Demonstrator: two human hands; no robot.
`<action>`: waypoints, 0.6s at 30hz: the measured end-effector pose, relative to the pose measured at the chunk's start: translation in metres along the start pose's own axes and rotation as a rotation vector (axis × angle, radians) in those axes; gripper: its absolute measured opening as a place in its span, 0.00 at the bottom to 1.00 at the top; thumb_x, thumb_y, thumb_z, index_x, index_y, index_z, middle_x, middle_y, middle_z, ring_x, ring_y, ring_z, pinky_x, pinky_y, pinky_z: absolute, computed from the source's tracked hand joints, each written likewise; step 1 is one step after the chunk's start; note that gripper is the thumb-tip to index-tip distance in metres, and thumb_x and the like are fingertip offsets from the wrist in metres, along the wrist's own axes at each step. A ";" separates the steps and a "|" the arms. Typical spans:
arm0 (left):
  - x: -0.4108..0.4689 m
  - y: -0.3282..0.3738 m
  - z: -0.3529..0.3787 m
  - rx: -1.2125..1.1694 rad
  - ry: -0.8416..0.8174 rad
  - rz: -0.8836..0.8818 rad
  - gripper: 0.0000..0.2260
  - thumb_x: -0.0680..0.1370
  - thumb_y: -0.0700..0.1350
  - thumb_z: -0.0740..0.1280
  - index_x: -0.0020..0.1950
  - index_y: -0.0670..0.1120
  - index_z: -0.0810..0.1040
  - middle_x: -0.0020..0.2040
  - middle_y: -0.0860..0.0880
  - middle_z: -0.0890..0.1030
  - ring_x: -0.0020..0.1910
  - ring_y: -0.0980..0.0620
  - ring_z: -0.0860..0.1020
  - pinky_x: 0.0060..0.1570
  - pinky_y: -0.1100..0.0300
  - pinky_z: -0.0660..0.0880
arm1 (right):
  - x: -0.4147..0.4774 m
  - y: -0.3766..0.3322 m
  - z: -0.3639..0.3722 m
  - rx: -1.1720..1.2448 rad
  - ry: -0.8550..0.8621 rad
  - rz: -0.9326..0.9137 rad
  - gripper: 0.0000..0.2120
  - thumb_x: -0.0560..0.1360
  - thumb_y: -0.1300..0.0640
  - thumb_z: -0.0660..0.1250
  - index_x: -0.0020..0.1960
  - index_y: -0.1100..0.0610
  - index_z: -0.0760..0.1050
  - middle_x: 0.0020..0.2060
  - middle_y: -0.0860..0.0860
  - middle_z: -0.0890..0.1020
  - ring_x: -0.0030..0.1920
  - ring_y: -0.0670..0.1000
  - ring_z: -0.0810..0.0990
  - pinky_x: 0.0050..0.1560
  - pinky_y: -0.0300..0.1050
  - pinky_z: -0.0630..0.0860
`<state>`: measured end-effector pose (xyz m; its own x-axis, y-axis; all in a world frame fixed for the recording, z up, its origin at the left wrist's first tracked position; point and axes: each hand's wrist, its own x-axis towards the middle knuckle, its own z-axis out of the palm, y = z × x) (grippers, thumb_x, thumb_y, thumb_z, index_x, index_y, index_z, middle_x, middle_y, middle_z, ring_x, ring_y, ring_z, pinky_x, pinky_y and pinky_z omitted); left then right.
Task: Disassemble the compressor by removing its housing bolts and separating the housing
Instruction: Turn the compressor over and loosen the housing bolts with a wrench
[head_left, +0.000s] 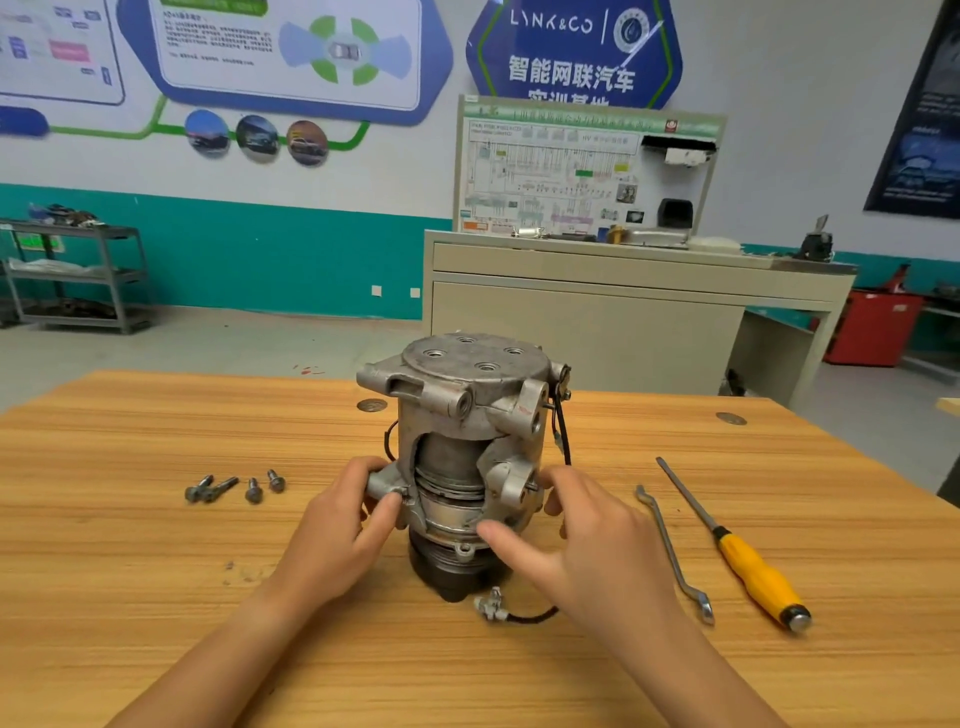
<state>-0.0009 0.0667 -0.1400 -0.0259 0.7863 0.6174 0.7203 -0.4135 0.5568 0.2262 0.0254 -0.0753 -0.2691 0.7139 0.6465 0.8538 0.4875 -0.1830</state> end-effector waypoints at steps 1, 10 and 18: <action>0.001 -0.002 -0.001 0.015 -0.005 0.017 0.10 0.75 0.55 0.59 0.52 0.52 0.69 0.41 0.56 0.75 0.38 0.60 0.74 0.33 0.63 0.67 | 0.003 0.001 0.002 -0.067 -0.006 -0.009 0.35 0.65 0.27 0.47 0.54 0.53 0.72 0.38 0.44 0.77 0.37 0.45 0.76 0.34 0.37 0.70; 0.017 -0.009 -0.006 -0.069 -0.027 0.135 0.11 0.68 0.60 0.61 0.35 0.54 0.68 0.28 0.56 0.73 0.32 0.60 0.73 0.29 0.68 0.64 | 0.027 0.015 0.009 -0.051 0.044 -0.145 0.25 0.67 0.31 0.54 0.38 0.55 0.66 0.25 0.42 0.61 0.24 0.45 0.62 0.23 0.30 0.50; 0.038 -0.005 0.002 -0.079 0.017 0.192 0.13 0.69 0.58 0.60 0.31 0.51 0.67 0.25 0.57 0.69 0.30 0.58 0.72 0.26 0.68 0.62 | 0.063 0.046 0.024 0.180 -0.001 -0.157 0.17 0.65 0.34 0.56 0.34 0.48 0.64 0.23 0.41 0.66 0.23 0.41 0.65 0.23 0.31 0.57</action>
<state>-0.0040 0.0997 -0.1205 0.0941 0.6820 0.7253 0.6565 -0.5902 0.4698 0.2375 0.1047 -0.0610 -0.3931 0.6228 0.6765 0.7081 0.6744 -0.2094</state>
